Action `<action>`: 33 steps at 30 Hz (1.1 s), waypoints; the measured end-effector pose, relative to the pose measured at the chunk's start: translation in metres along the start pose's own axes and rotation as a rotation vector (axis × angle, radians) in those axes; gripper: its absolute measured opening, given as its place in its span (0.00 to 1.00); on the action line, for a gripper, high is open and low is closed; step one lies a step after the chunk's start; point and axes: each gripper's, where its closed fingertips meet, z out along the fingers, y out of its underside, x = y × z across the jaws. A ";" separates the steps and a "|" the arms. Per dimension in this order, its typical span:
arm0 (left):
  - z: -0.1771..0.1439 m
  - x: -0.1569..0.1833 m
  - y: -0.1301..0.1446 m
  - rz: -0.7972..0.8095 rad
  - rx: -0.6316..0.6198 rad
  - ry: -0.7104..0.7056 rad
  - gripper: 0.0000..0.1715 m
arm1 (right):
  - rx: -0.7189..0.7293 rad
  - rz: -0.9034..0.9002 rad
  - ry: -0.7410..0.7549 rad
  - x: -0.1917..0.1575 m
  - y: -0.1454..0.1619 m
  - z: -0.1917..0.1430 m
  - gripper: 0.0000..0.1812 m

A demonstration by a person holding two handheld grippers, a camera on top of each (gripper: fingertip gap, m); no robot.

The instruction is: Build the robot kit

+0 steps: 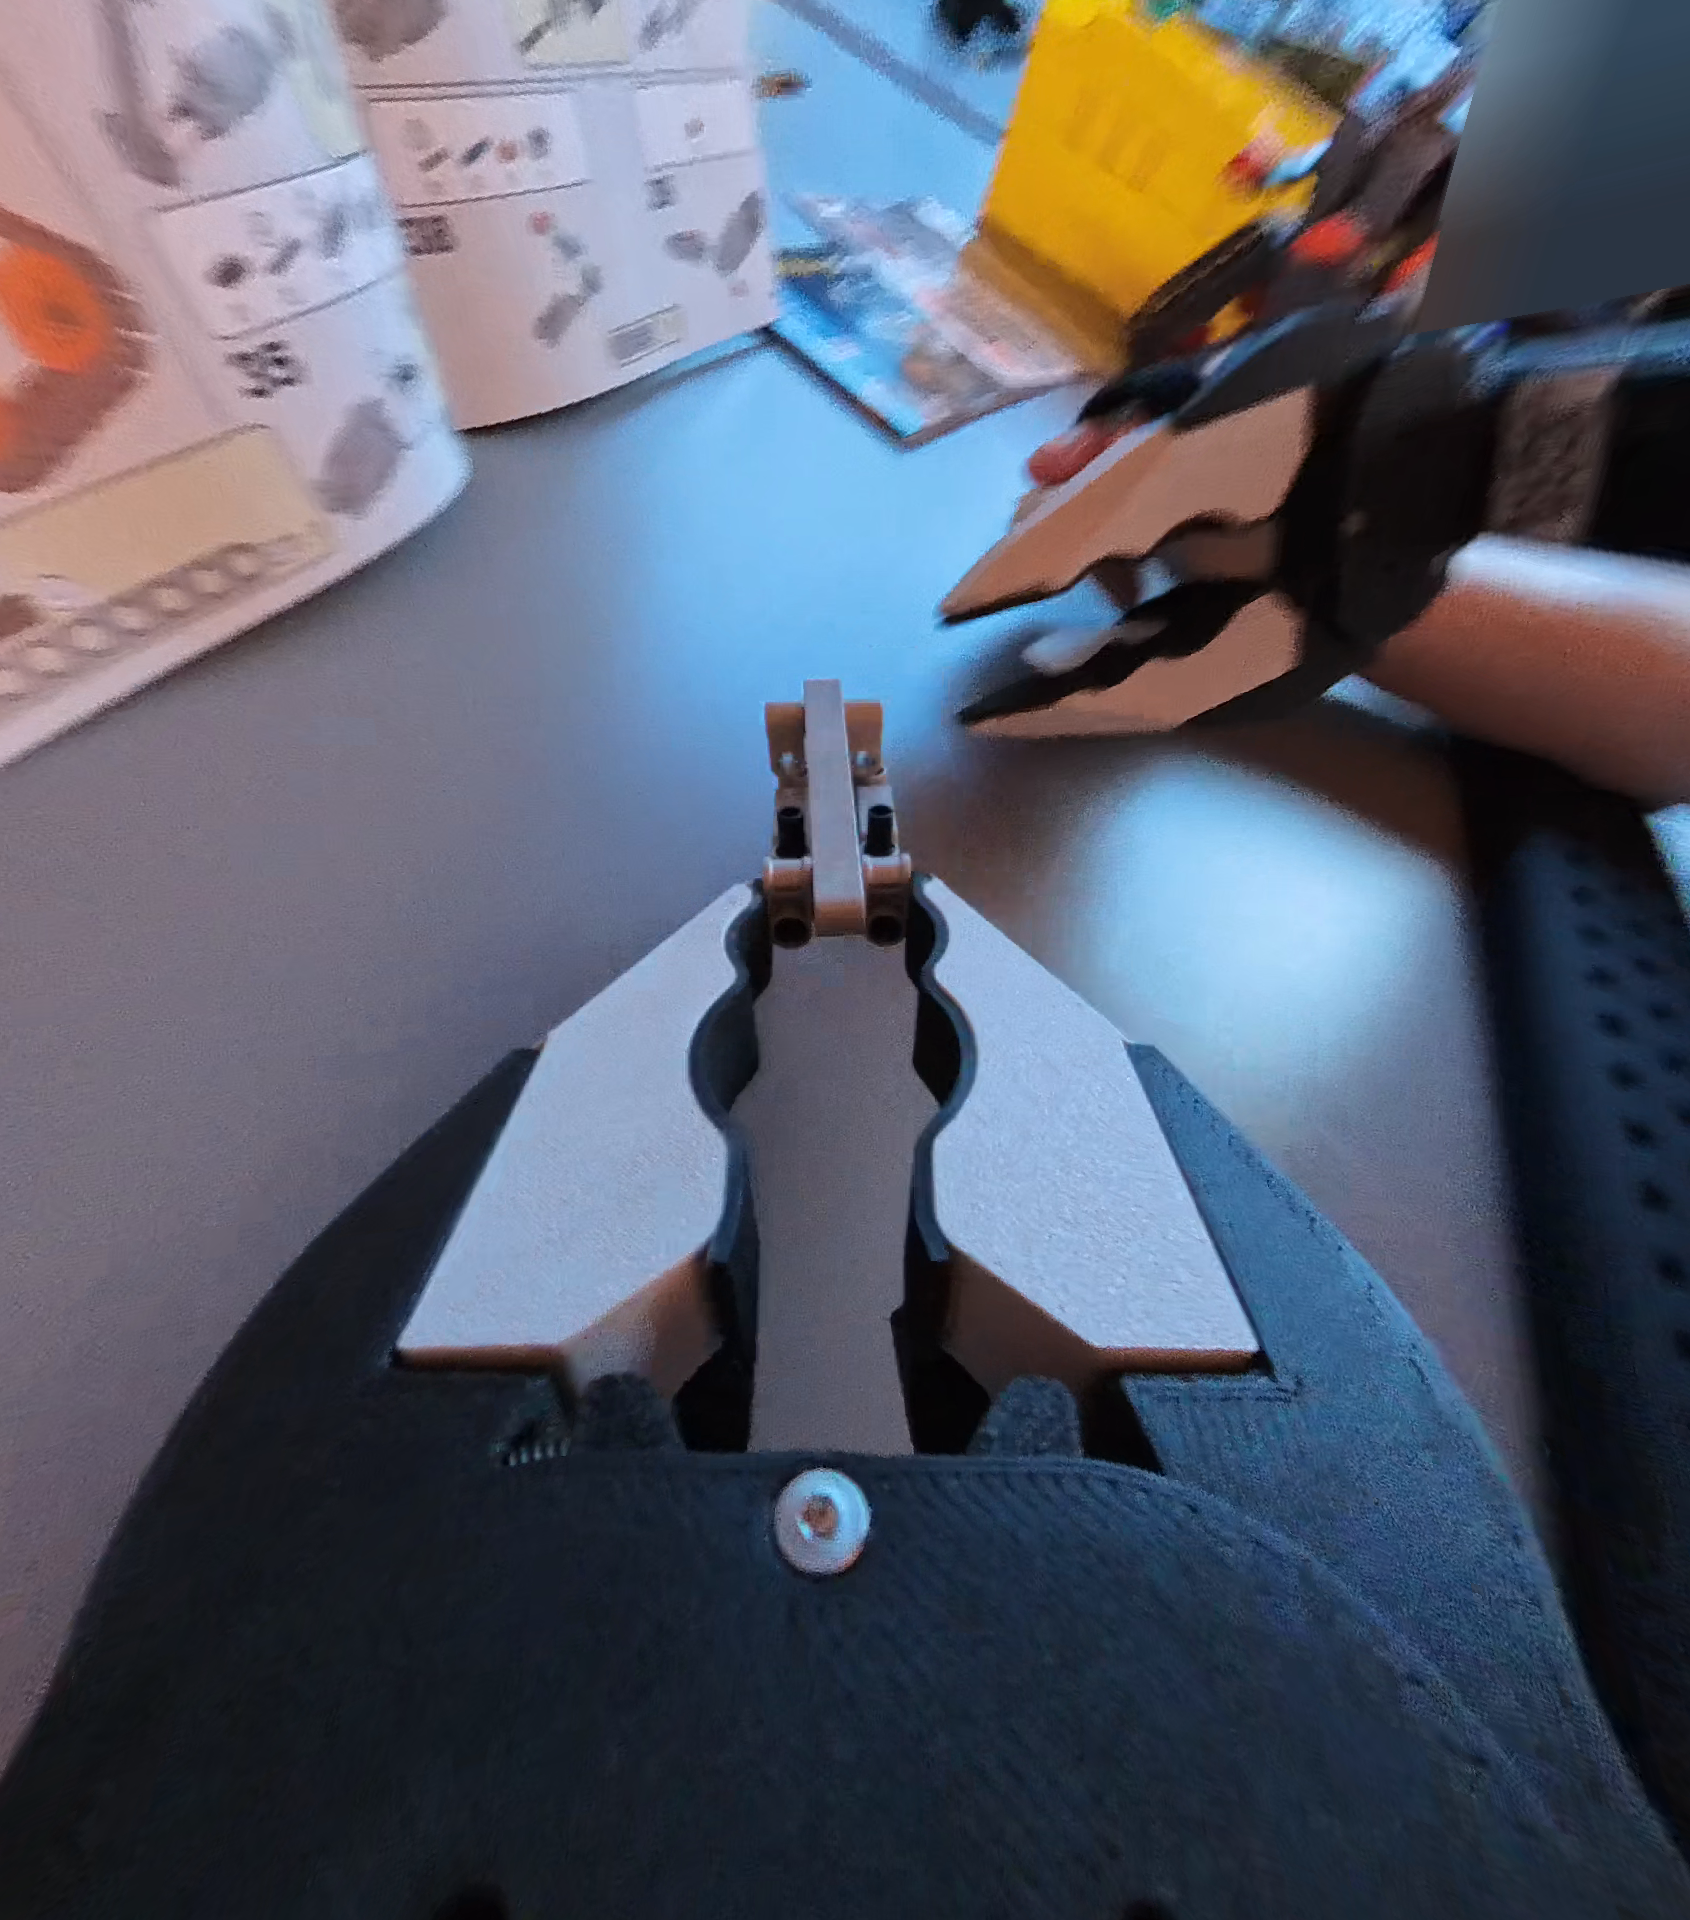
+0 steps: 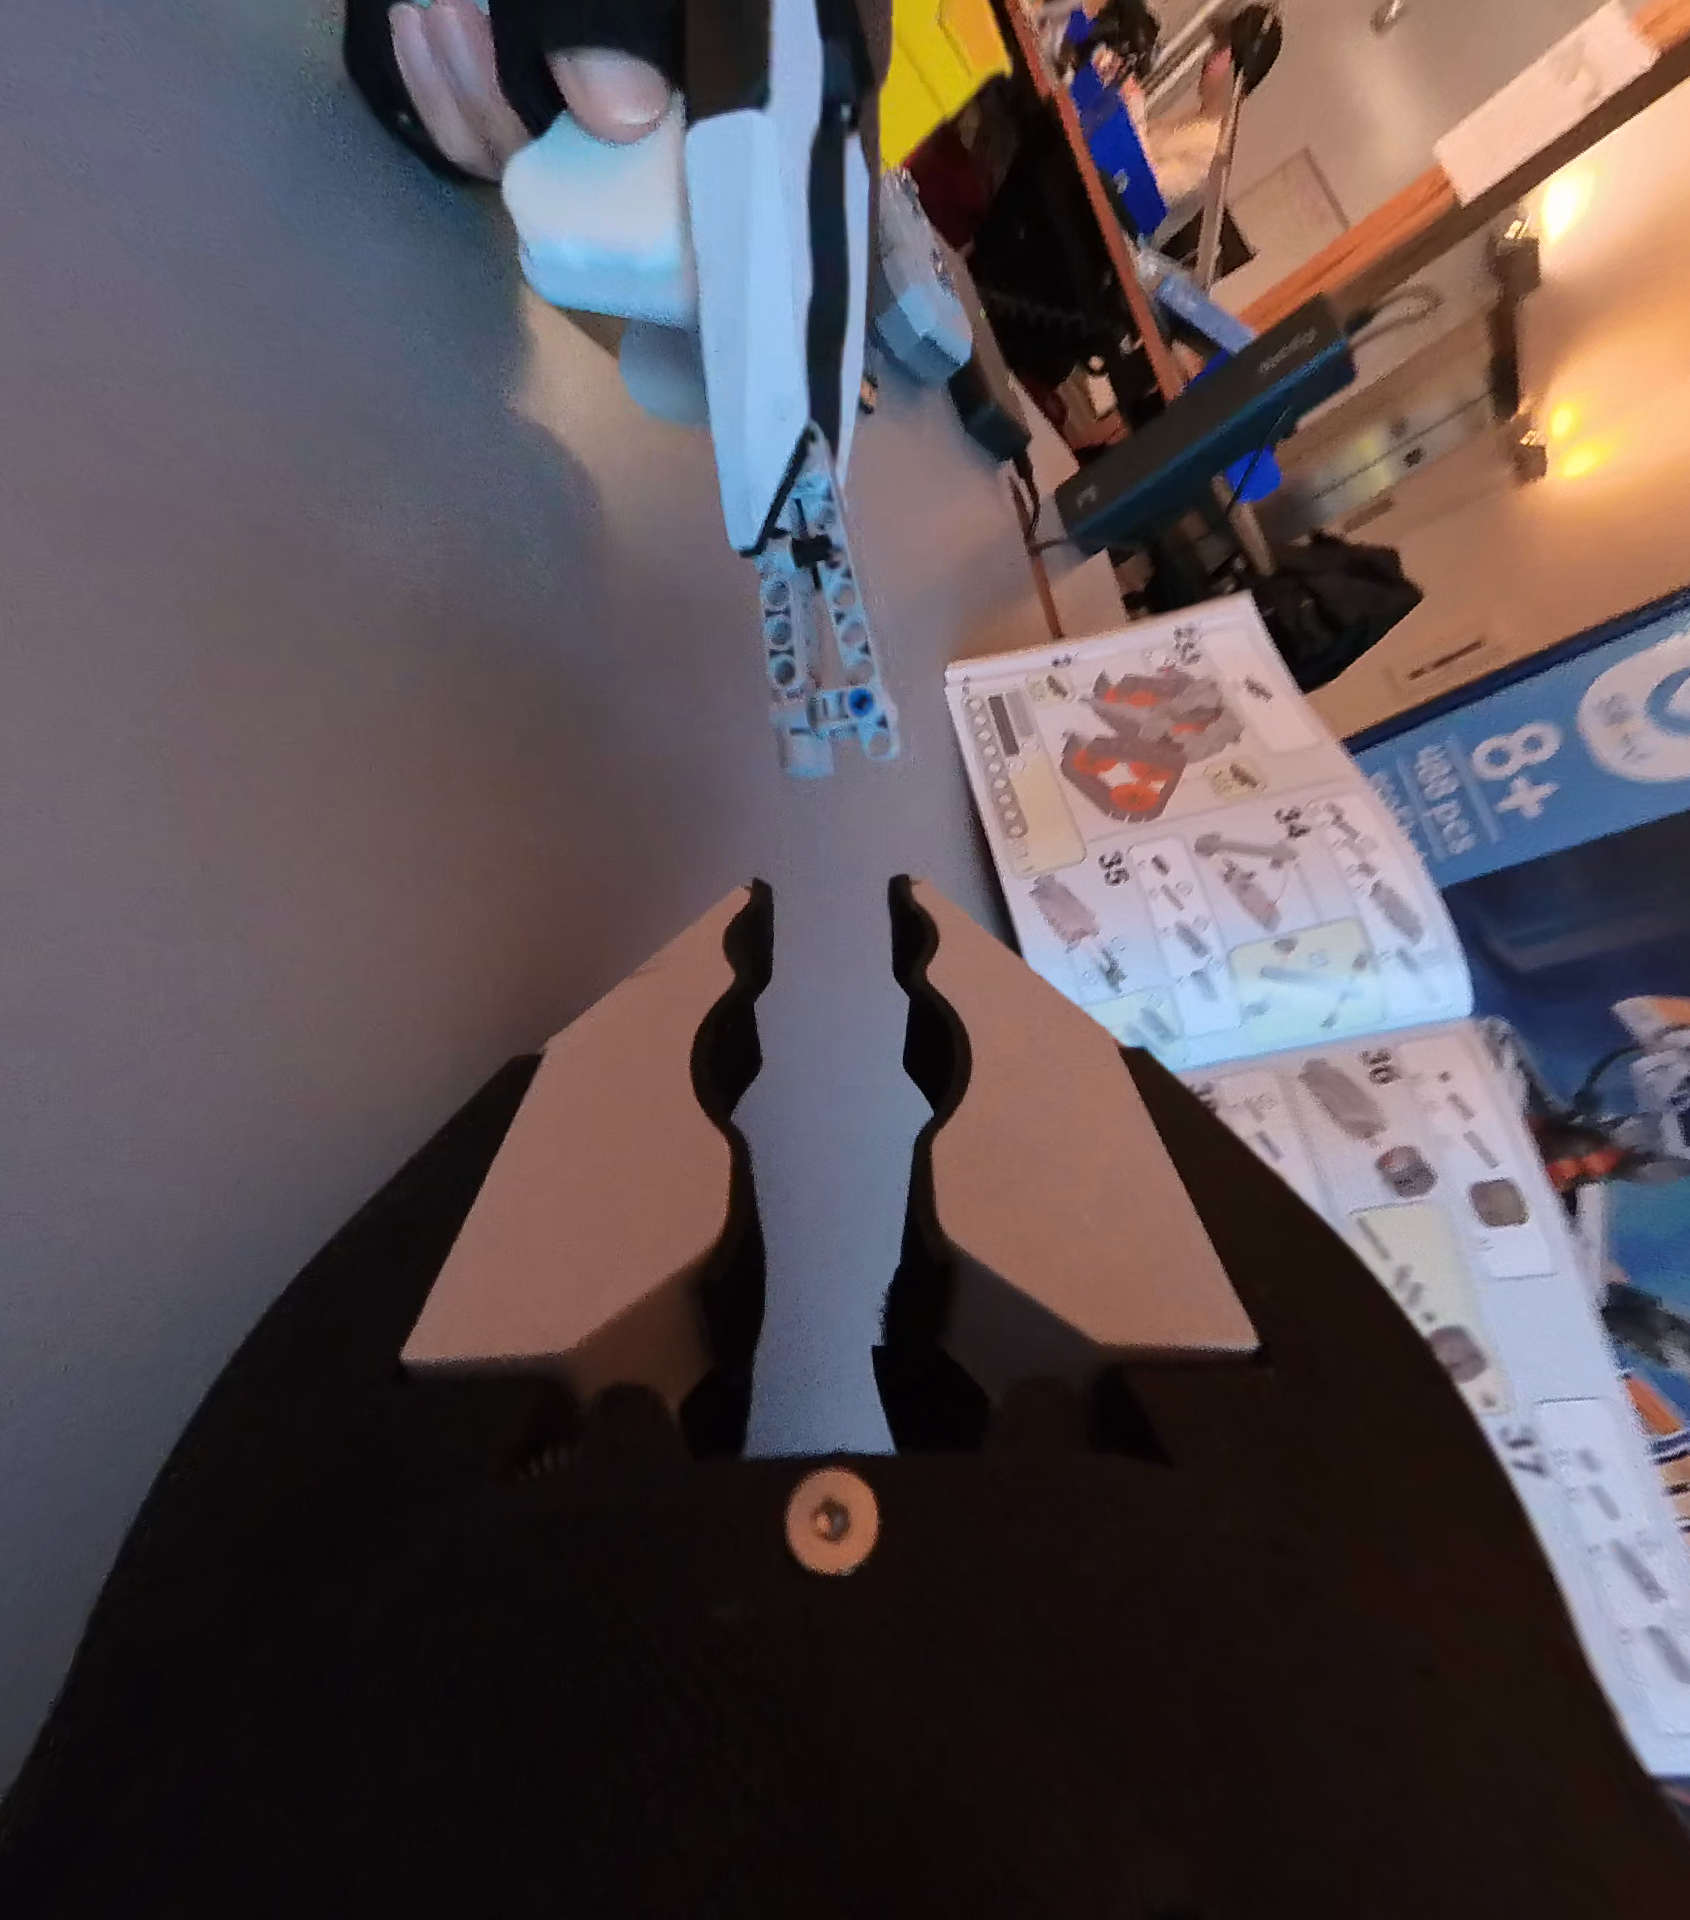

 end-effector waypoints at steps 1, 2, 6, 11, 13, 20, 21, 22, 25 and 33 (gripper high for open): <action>-0.002 -0.010 0.004 0.058 -0.035 -0.048 0.14 | -0.010 0.025 -0.007 0.001 0.005 0.001 0.12; -0.002 -0.018 0.005 0.122 -0.064 -0.088 0.14 | -0.016 0.034 -0.006 0.002 0.009 0.001 0.12; 0.008 -0.040 0.012 0.302 -0.189 -0.141 0.14 | -0.066 0.075 0.006 0.008 0.031 0.003 0.12; 0.020 -0.048 0.019 0.431 -0.298 -0.056 0.14 | -0.146 0.073 0.058 0.020 0.058 0.002 0.10; 0.017 -0.048 0.019 0.423 -0.298 -0.038 0.14 | -0.169 0.069 0.069 0.022 0.063 0.002 0.10; 0.004 -0.066 0.016 0.476 -0.262 -0.174 0.24 | -0.219 0.027 0.103 0.024 0.069 0.006 0.03; 0.000 -0.071 0.015 0.458 -0.258 -0.211 0.24 | -0.225 0.025 0.105 0.024 0.070 0.007 0.02; -0.004 -0.078 0.014 0.438 -0.250 -0.255 0.24 | -0.230 0.021 0.109 0.024 0.070 0.008 0.02; -0.014 -0.068 0.021 0.371 -0.236 -0.252 0.22 | -0.231 0.009 0.109 0.023 0.069 0.009 0.00; -0.012 -0.075 0.019 0.348 -0.238 -0.335 0.24 | -0.205 0.113 -0.028 -0.001 0.046 0.013 0.00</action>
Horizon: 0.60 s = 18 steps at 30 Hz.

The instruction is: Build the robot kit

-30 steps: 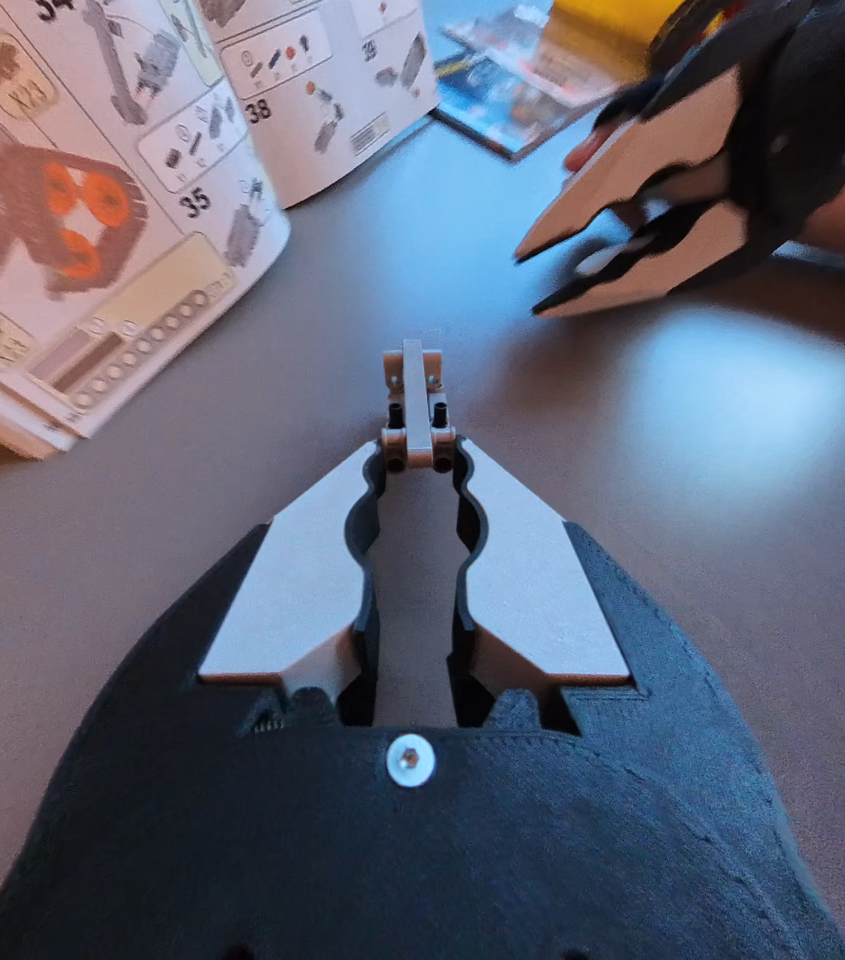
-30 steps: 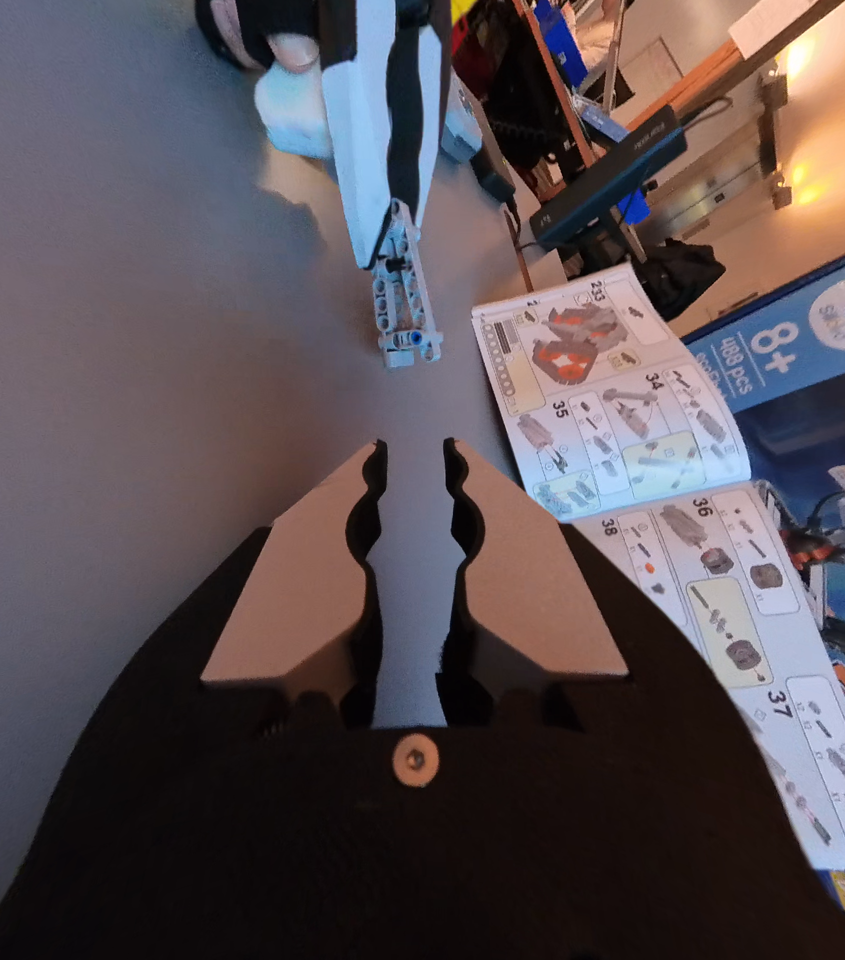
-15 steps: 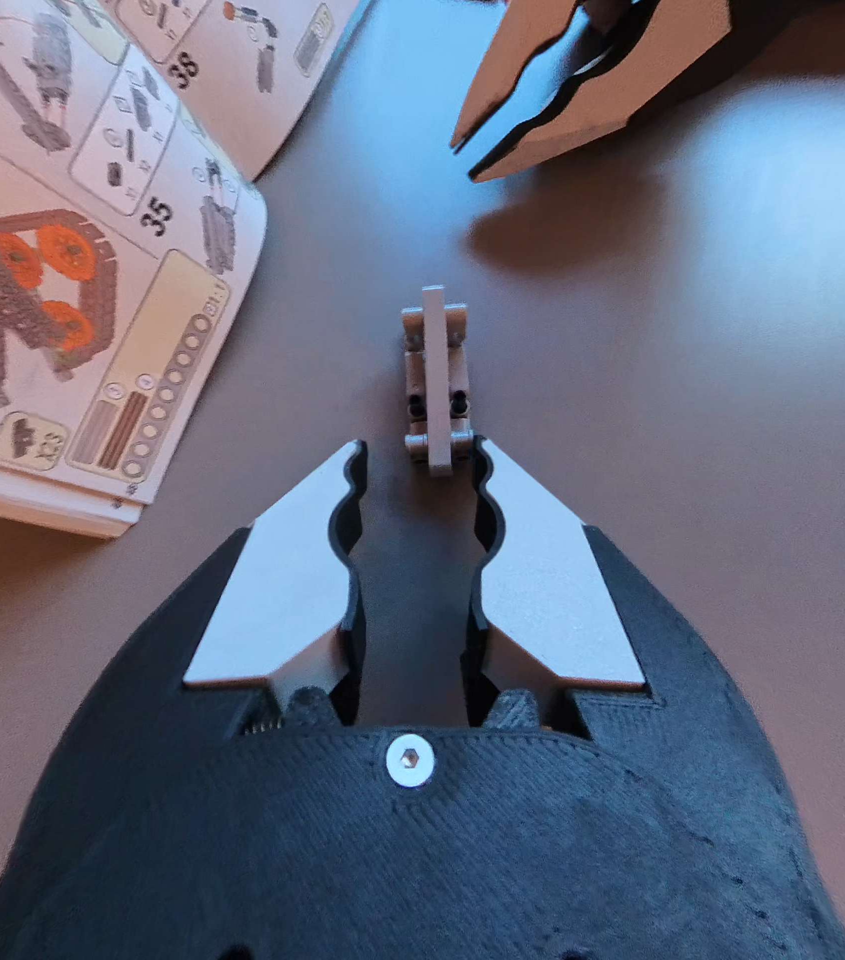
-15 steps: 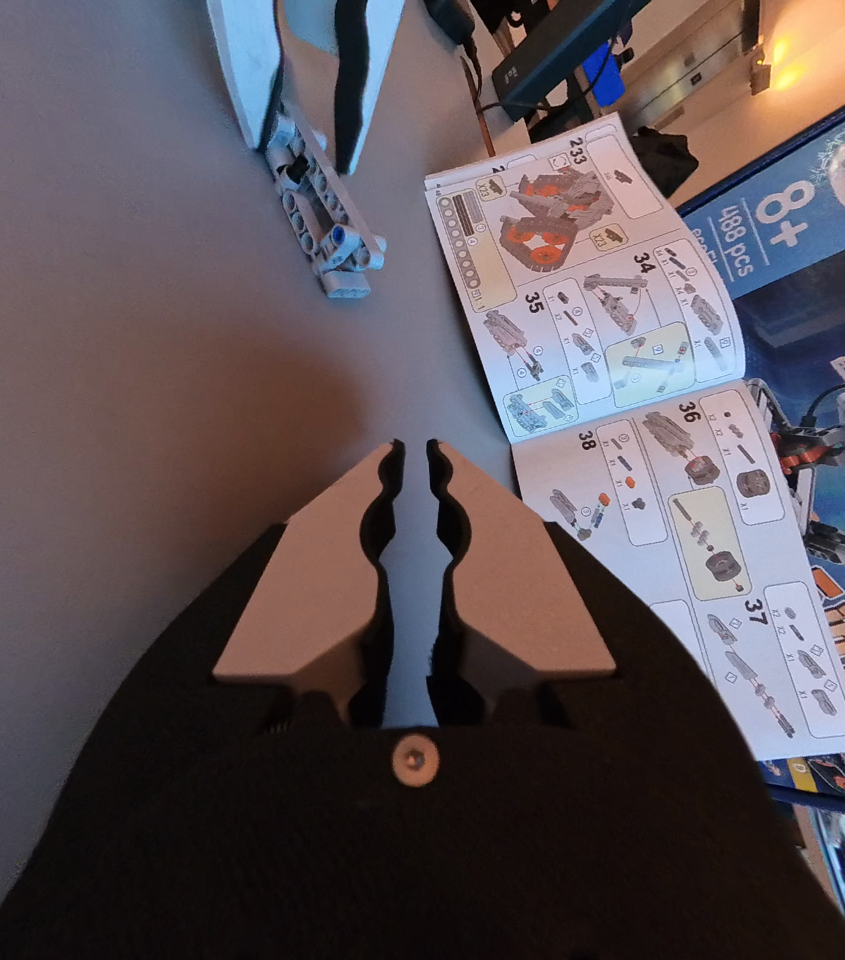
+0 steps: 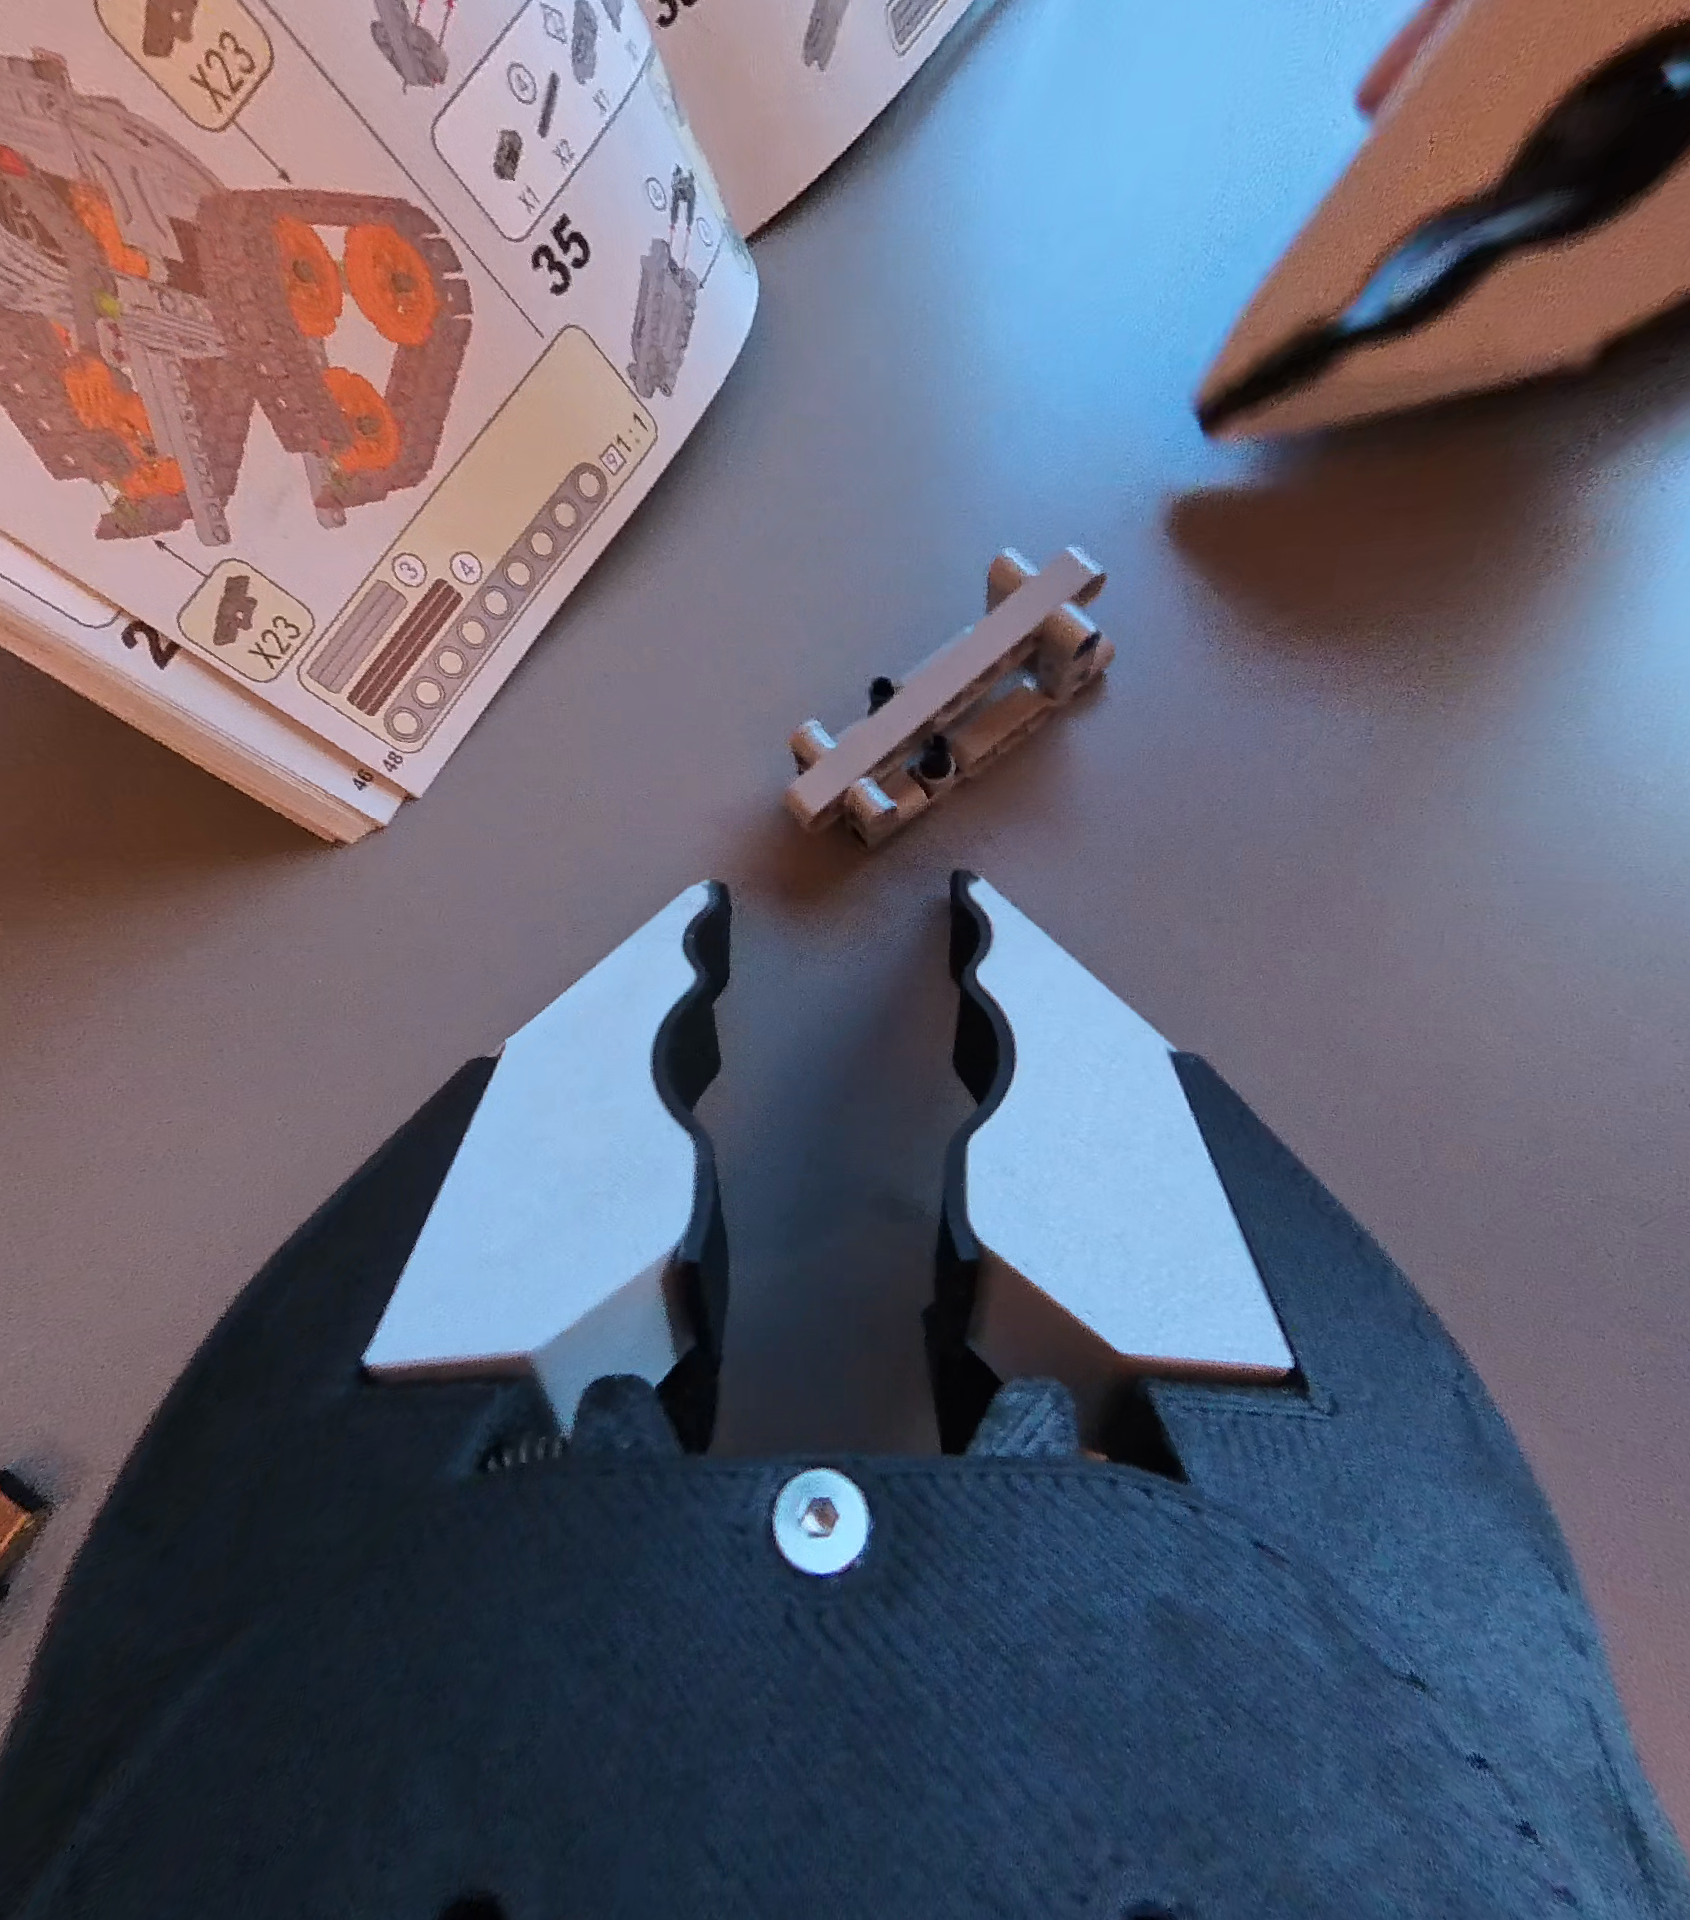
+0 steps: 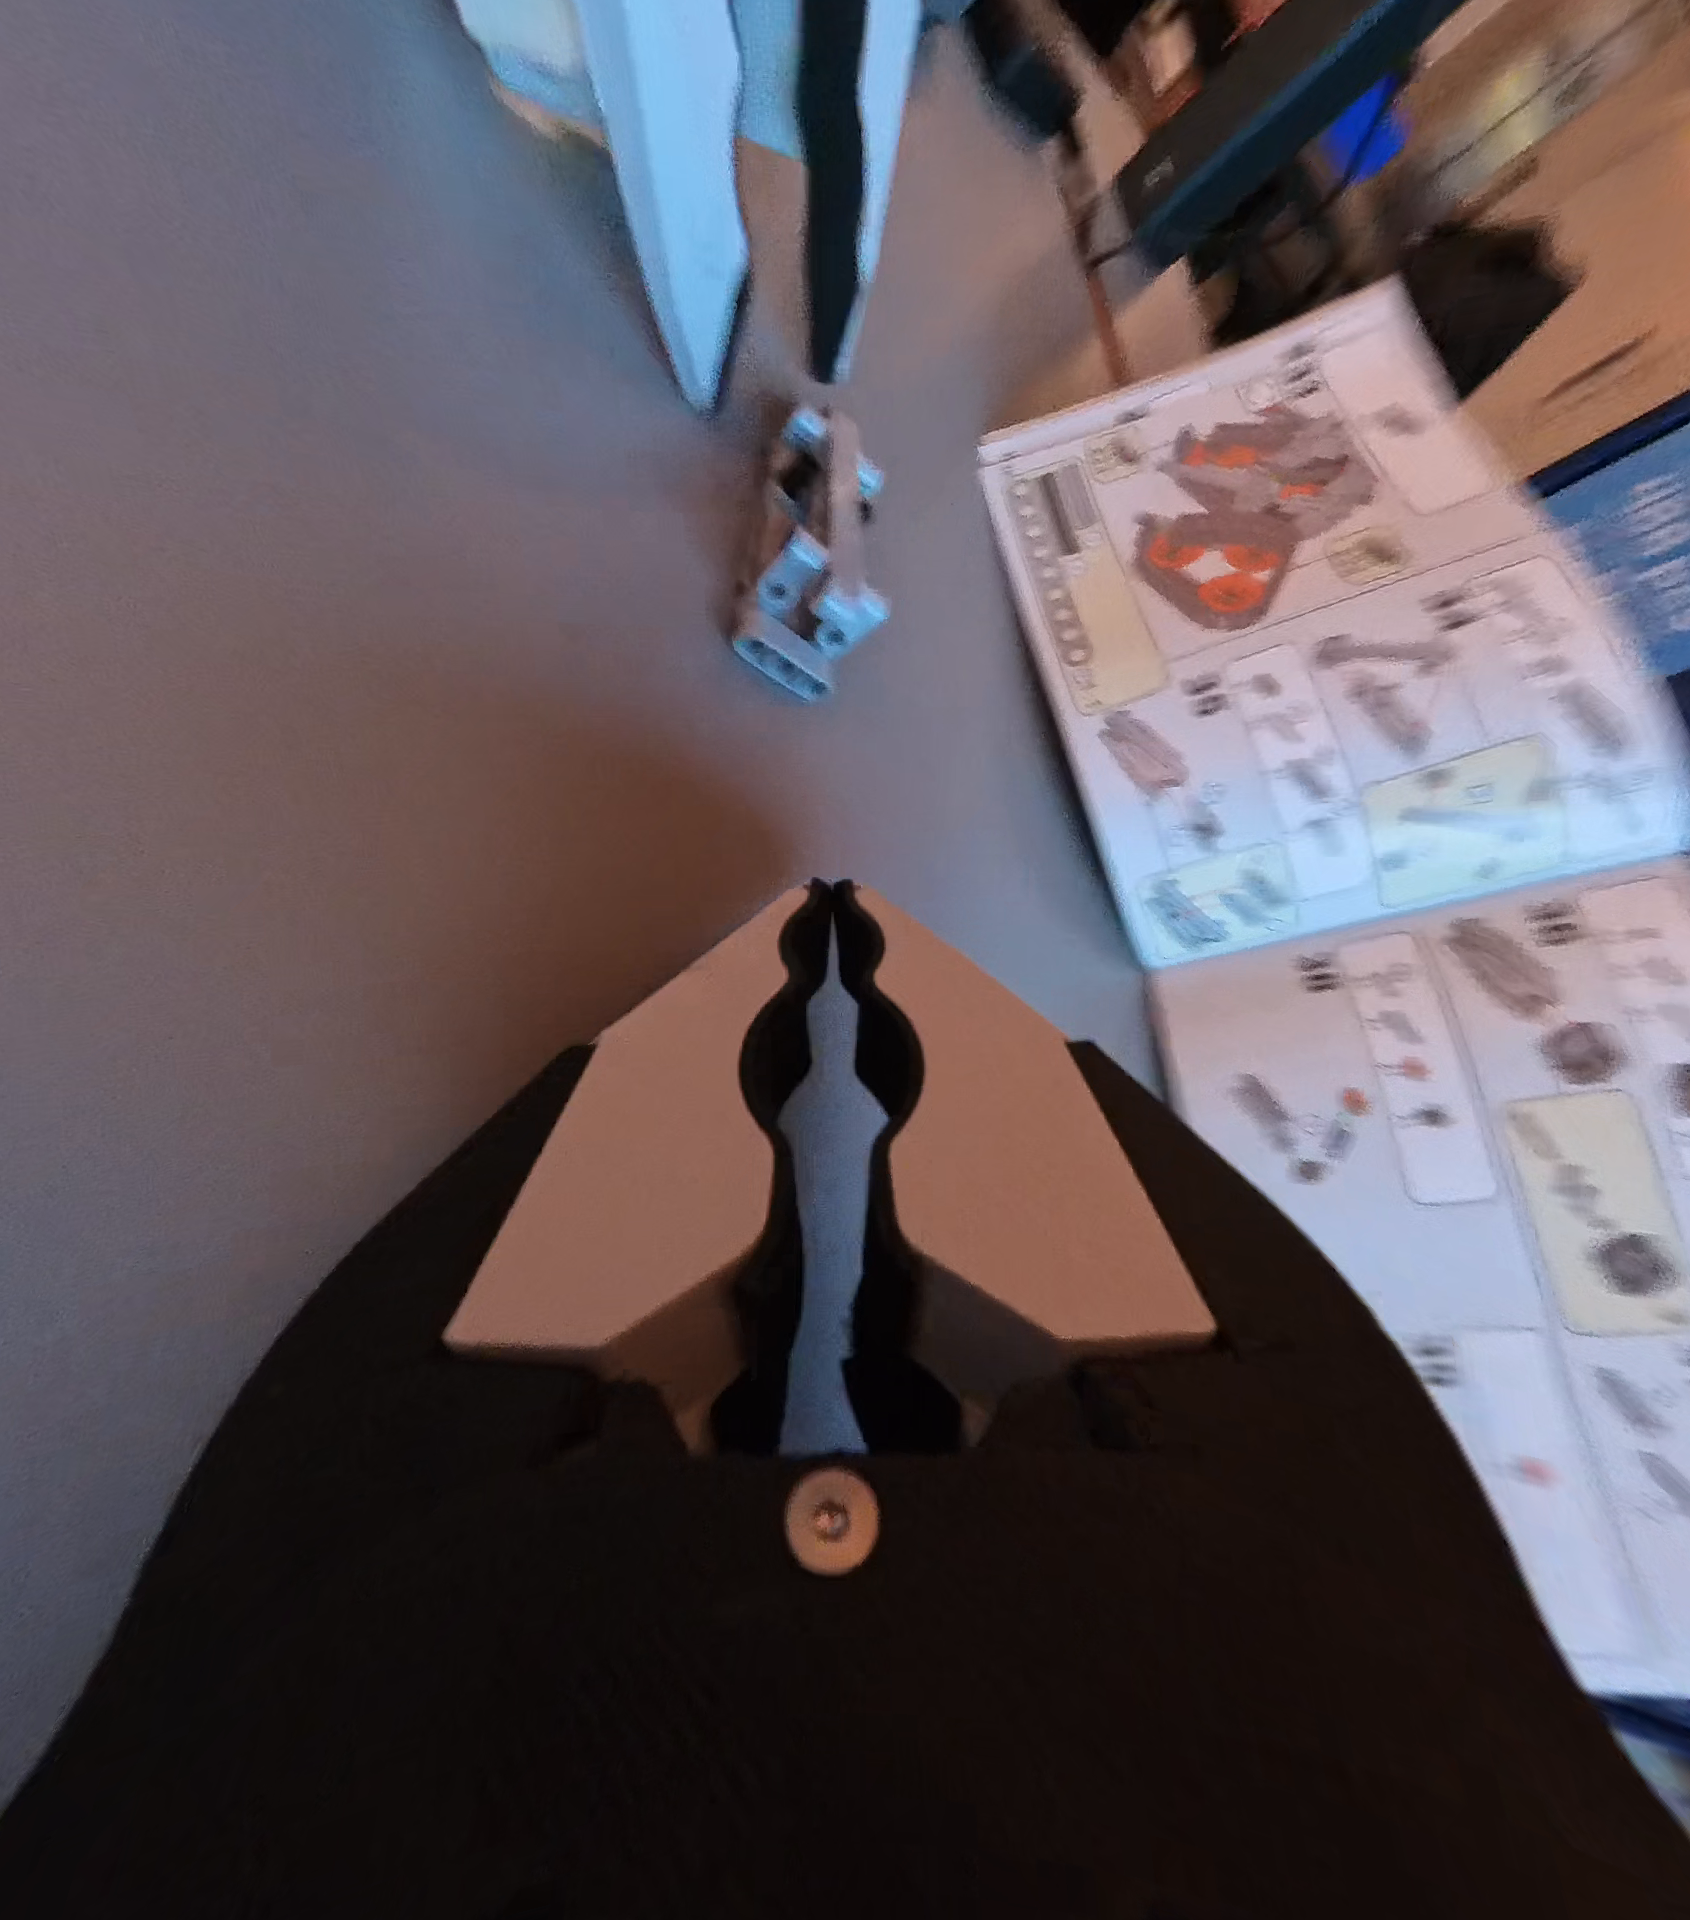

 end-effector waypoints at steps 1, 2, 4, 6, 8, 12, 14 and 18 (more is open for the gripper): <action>0.002 0.000 -0.001 -0.015 -0.002 0.004 0.24 | -0.045 0.111 -0.049 -0.005 -0.004 0.002 0.02; 0.003 0.001 -0.002 -0.024 -0.005 0.009 0.24 | -0.069 0.234 -0.100 -0.010 -0.013 0.005 0.09; 0.003 0.003 -0.002 -0.023 -0.005 0.013 0.25 | -0.070 0.434 -0.193 -0.017 -0.030 0.009 0.20; 0.003 0.007 -0.003 -0.012 -0.005 0.020 0.22 | -0.057 0.556 -0.260 -0.020 -0.041 0.017 0.24; 0.004 0.014 -0.003 -0.014 -0.007 0.047 0.18 | -0.077 0.588 -0.258 -0.018 -0.037 0.026 0.24; 0.004 0.020 -0.004 -0.003 -0.006 0.069 0.16 | -0.091 0.573 -0.251 -0.014 -0.030 0.034 0.18; 0.004 0.023 -0.004 -0.002 -0.006 0.089 0.16 | -0.097 0.567 -0.226 -0.007 -0.024 0.035 0.17; 0.003 0.022 -0.004 -0.005 -0.006 0.080 0.19 | -0.111 0.578 -0.199 0.005 -0.013 0.039 0.16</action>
